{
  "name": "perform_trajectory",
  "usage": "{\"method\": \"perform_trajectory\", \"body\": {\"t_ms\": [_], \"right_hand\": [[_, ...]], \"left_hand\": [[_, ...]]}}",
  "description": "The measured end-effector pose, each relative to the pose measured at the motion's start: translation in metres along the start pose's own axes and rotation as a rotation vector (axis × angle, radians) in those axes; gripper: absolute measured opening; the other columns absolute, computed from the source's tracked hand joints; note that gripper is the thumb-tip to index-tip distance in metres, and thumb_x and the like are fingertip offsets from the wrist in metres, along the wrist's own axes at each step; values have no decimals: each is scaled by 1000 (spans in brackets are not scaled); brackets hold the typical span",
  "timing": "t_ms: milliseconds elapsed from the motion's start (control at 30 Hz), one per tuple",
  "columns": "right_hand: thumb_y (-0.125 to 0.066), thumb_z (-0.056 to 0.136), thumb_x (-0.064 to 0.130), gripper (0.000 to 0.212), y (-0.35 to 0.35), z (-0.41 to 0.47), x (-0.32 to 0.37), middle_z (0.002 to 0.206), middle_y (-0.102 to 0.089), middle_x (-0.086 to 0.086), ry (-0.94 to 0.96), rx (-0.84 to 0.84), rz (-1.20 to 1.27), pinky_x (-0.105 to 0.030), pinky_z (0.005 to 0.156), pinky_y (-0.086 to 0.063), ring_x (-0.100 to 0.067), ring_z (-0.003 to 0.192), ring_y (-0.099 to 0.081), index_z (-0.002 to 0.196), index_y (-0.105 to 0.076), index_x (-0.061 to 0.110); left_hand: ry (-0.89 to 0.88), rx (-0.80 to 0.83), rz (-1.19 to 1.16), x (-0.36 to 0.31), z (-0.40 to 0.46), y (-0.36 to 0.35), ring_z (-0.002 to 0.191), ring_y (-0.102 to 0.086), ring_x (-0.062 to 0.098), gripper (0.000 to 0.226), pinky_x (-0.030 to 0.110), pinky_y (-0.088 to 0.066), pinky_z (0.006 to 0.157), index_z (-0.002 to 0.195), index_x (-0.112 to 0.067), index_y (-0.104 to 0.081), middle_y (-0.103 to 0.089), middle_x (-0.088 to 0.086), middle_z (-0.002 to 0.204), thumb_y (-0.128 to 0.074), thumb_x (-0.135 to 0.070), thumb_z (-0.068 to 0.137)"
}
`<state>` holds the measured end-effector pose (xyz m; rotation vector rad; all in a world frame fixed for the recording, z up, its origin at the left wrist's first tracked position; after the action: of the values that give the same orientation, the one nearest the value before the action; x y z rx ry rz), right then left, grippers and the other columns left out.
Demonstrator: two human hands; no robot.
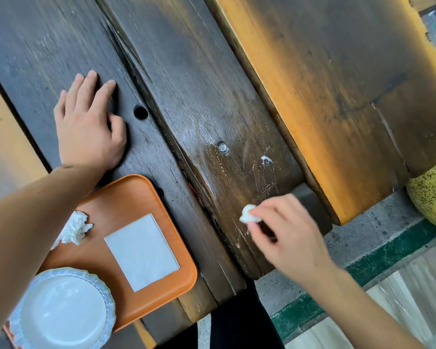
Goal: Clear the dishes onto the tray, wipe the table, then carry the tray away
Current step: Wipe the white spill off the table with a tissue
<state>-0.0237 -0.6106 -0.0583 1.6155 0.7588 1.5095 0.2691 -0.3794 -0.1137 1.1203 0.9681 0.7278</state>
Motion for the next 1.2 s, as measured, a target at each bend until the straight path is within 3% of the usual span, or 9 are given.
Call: {"method": "perform_trajectory", "body": {"t_ms": [167, 267, 400, 533, 667, 867, 967, 1100, 1200], "right_hand": [[-58, 95, 22, 15, -22, -36, 28, 98, -66, 3, 187, 214, -52, -35, 70, -49, -19, 89, -60, 93, -72, 17], [-62, 91, 18, 10, -21, -34, 15, 98, -67, 3, 149, 191, -79, -36, 69, -48, -20, 87, -60, 92, -72, 16], [-64, 87, 19, 14, 0, -16, -20, 100, -68, 3, -102, 51, -96, -31, 78, -50, -15, 93, -56, 96, -73, 14], [-69, 89, 18, 9, 25, -35, -37, 98, -64, 8, -415, -89, -42, -10, 81, -41, -9, 95, -51, 97, -70, 16], [-78, 82, 18, 14, 24, -78, -28, 92, -61, 10, -624, -56, -31, -11, 73, -37, -10, 89, -52, 93, -69, 20], [-74, 82, 38, 17, 13, -91, -14, 87, -54, 22, -835, -89, 90, -15, 65, -38, -2, 89, -48, 88, -61, 31], [-76, 82, 38, 17, 8, -83, -10, 86, -55, 22, -835, -121, 111, -13, 66, -36, 2, 90, -52, 88, -60, 34], [-77, 82, 33, 15, -4, -67, 2, 86, -53, 22, -705, -139, 29, -12, 66, -39, -8, 81, -55, 91, -67, 26], [-74, 85, 35, 16, -21, -54, 16, 90, -61, 11, -572, -105, -1, -25, 67, -50, -13, 83, -57, 95, -70, 23]], "left_hand": [[-5, -6, 3, 1, 0, 0, 152, -27, 31, 59, 46, -16, 123, 148, -19, -47, -37, 10, 162, -42, -24, 89], [-4, -5, 1, 1, 0, 0, 153, -27, 31, 59, 46, -15, 124, 148, -20, -47, -37, 10, 162, -42, -24, 89], [-3, -2, 0, 1, 0, -1, 153, -27, 30, 60, 45, -15, 124, 148, -20, -47, -37, 9, 162, -42, -24, 88], [-1, 0, -5, 0, -1, 0, 153, -26, 30, 59, 46, -15, 124, 147, -19, -47, -37, 9, 162, -43, -23, 89], [-6, 2, 1, 0, 0, 0, 153, -26, 31, 58, 46, -14, 124, 148, -19, -46, -36, 10, 162, -44, -21, 90], [-8, -4, -2, 2, -1, -2, 153, -26, 30, 58, 46, -15, 123, 147, -20, -46, -36, 10, 162, -44, -20, 89], [-7, -5, -3, 2, 1, -3, 153, -27, 30, 58, 47, -15, 124, 147, -20, -46, -37, 9, 162, -45, -20, 89], [-15, -12, -11, 0, 0, -3, 152, -27, 31, 58, 48, -15, 123, 146, -19, -46, -37, 10, 161, -44, -20, 88], [-25, -19, -29, 2, 0, -5, 151, -28, 33, 58, 50, -17, 124, 146, -18, -47, -38, 13, 160, -42, -20, 88]]}}
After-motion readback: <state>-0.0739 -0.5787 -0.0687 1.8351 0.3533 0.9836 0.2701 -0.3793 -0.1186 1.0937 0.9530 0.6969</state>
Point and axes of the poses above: each hand's wrist, its own z-axis towards the middle knuckle, its own y-axis out of the back of the hand, x = y × z, the point moved 3 cm from there along z, towards the middle knuckle
